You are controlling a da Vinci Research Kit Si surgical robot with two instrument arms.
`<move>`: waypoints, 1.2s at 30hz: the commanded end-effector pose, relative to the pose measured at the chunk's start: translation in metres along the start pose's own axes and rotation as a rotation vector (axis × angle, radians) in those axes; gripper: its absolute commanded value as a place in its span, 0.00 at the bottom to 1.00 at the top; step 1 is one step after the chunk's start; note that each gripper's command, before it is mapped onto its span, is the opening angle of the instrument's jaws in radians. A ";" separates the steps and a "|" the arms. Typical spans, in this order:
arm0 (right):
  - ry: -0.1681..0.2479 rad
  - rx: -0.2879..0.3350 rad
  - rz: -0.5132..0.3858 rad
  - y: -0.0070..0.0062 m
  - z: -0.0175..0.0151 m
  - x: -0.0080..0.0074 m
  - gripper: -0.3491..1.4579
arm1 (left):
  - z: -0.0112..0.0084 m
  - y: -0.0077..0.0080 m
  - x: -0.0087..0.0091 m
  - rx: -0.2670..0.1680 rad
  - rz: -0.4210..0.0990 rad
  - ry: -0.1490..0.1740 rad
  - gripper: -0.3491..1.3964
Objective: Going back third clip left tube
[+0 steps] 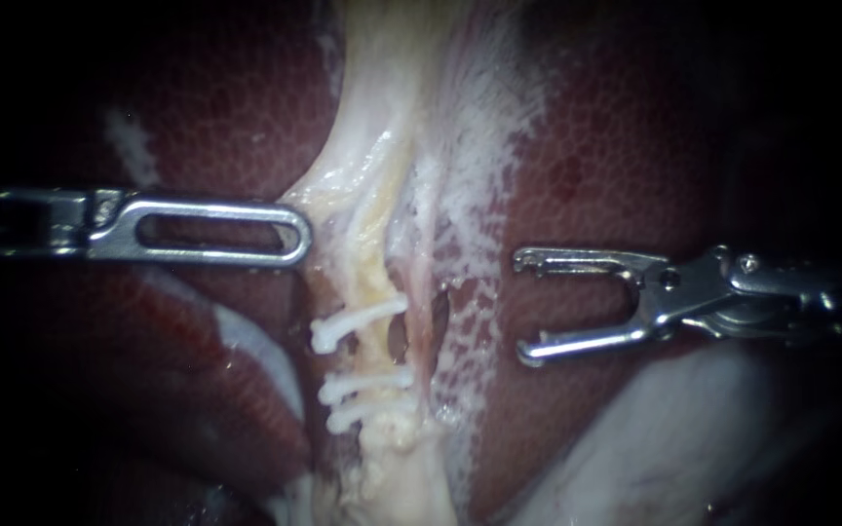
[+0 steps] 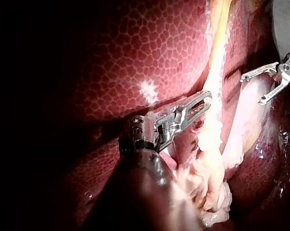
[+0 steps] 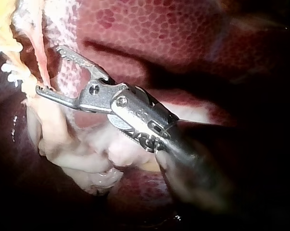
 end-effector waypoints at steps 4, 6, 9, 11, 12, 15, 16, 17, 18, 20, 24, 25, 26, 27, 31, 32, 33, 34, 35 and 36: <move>0.000 -0.001 0.004 -0.0002 0.0000 0.0002 0.52 | 0.0000 0.0001 0.0000 0.000 0.000 0.000 0.00; 0.000 -0.001 0.003 -0.0003 0.0000 0.0001 0.52 | 0.0001 0.0001 0.0000 0.000 0.000 0.000 0.00; 0.000 -0.001 0.003 -0.0003 -0.0001 0.0001 0.52 | 0.0003 0.0003 0.0000 0.000 0.001 0.000 0.00; 0.000 -0.001 0.003 -0.0003 -0.0001 0.0001 0.52 | 0.0005 0.0007 0.0002 0.000 0.002 -0.001 0.00; 0.000 -0.001 0.003 -0.0003 -0.0001 0.0001 0.52 | 0.0006 0.0009 0.0002 -0.001 0.003 -0.001 0.00; 0.000 -0.001 0.003 -0.0003 -0.0001 0.0001 0.52 | 0.0012 0.0014 0.0005 -0.003 0.006 -0.003 0.00; 0.000 -0.001 0.003 -0.0003 -0.0001 0.0001 0.52 | 0.0014 0.0016 0.0006 -0.004 0.007 -0.004 0.00; 0.000 -0.001 0.003 -0.0003 -0.0001 0.0001 0.52 | 0.0018 0.0018 0.0008 -0.005 0.009 -0.006 0.00; 0.000 -0.001 0.003 -0.0003 -0.0001 0.0001 0.52 | 0.0021 0.0019 0.0010 -0.009 0.010 -0.009 0.00; 0.000 -0.002 0.003 -0.0003 -0.0001 0.0001 0.52 | 0.0027 0.0023 0.0012 -0.006 0.006 -0.007 0.00; 0.000 -0.002 0.003 -0.0003 -0.0001 0.0001 0.52 | 0.0036 0.0028 0.0014 -0.006 -0.003 -0.004 0.00; 0.000 -0.002 0.003 -0.0003 -0.0001 0.0001 0.52 | 0.0037 0.0029 0.0014 -0.006 -0.003 -0.004 0.00; 0.000 -0.002 0.003 -0.0003 -0.0001 0.0001 0.52 | 0.0039 0.0030 0.0014 -0.004 -0.003 -0.003 0.00; 0.000 -0.002 0.003 -0.0003 -0.0001 0.0001 0.52 | 0.0040 0.0030 0.0014 -0.004 -0.003 -0.003 0.00; 0.000 -0.002 0.003 -0.0004 0.0000 0.0001 0.52 | 0.0043 0.0030 0.0014 -0.003 -0.009 -0.002 0.00; 0.000 -0.003 0.003 -0.0004 0.0000 0.0001 0.52 | 0.0043 0.0030 0.0014 -0.003 -0.009 -0.002 0.00; 0.000 -0.002 0.003 -0.0004 0.0000 0.0001 0.52 | 0.0043 0.0030 0.0014 -0.003 -0.009 -0.002 0.00; 0.000 -0.002 0.003 -0.0004 0.0000 0.0001 0.52 | 0.0043 0.0030 0.0013 -0.003 -0.009 -0.002 0.00; 0.000 -0.002 0.003 -0.0004 0.0000 0.0001 0.52 | 0.0043 0.0030 0.0013 -0.003 -0.009 -0.002 0.00; 0.000 -0.002 0.003 -0.0004 0.0000 0.0001 0.52 | 0.0043 0.0030 0.0013 -0.003 -0.009 -0.002 0.00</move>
